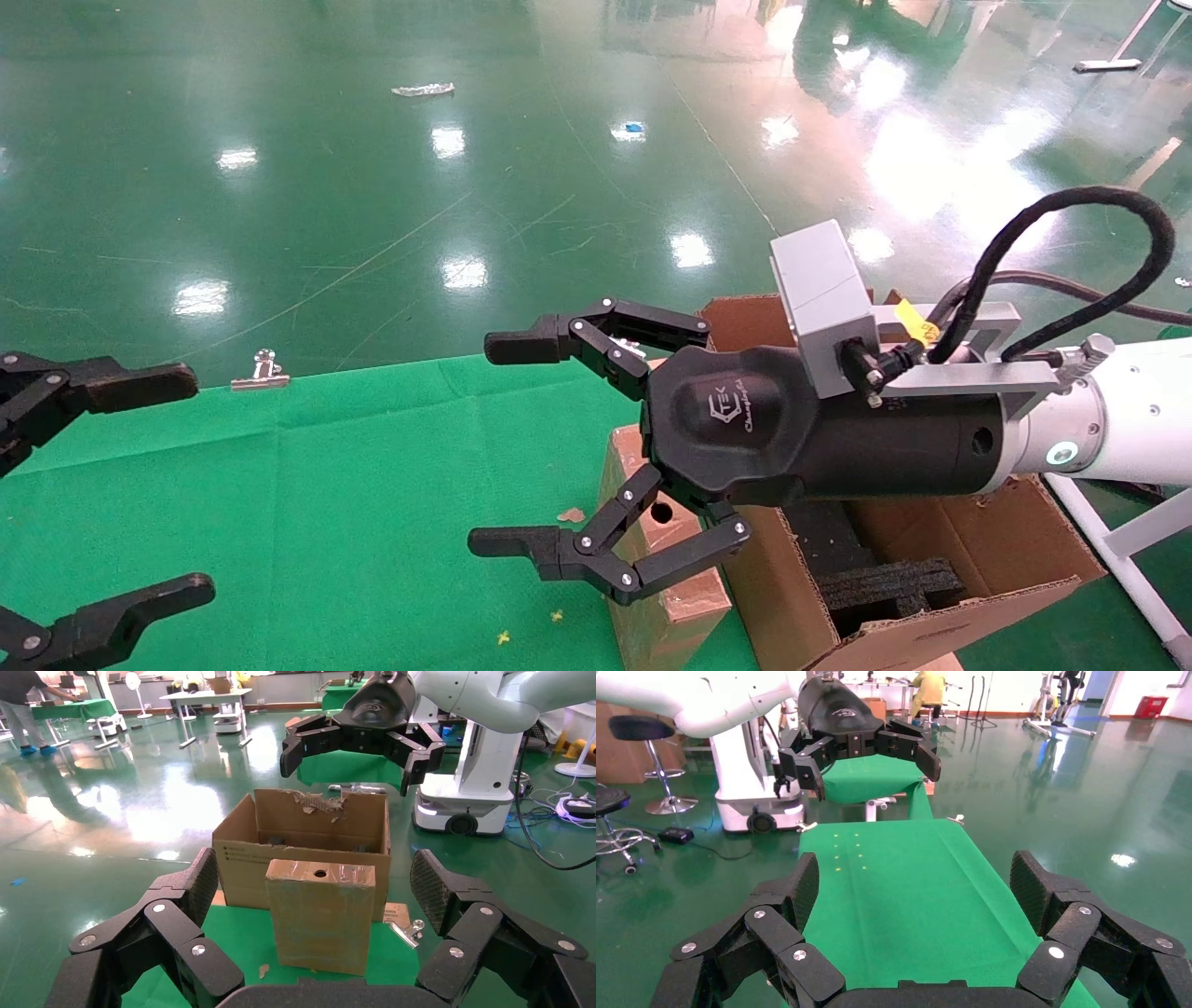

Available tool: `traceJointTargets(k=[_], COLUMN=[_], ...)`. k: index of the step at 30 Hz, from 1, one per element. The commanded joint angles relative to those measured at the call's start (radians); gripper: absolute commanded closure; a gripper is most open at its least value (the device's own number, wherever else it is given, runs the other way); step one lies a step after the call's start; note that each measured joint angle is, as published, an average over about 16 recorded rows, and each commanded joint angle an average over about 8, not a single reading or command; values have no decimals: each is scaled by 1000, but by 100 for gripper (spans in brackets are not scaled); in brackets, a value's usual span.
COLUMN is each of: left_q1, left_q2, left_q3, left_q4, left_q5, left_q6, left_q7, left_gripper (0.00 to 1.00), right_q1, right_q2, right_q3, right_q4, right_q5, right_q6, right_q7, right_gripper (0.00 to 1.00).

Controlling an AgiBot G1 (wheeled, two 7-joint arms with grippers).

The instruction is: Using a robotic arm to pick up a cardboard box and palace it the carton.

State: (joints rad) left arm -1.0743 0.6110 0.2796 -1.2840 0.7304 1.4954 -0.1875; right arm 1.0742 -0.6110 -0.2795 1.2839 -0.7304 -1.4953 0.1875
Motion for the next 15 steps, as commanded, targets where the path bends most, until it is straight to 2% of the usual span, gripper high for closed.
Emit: traceJointTargets(k=[1, 9, 15], left_q1=[0, 0, 0], left_q2=[0, 0, 0], left_q3=[0, 0, 1], left_q4=[0, 0, 1], left_q5=[0, 0, 0], left_q6=[0, 0, 0], left_q7=[0, 0, 1], left_gripper=[0, 0, 0], right_q1=[0, 2, 35], right_q2=[0, 0, -5], right_q3=[0, -6, -54], right_q4=[0, 4, 40], right_q5=[0, -10, -89], right_q6=[0, 0, -1], right_q7=[0, 7, 51], right_gripper=[0, 0, 0])
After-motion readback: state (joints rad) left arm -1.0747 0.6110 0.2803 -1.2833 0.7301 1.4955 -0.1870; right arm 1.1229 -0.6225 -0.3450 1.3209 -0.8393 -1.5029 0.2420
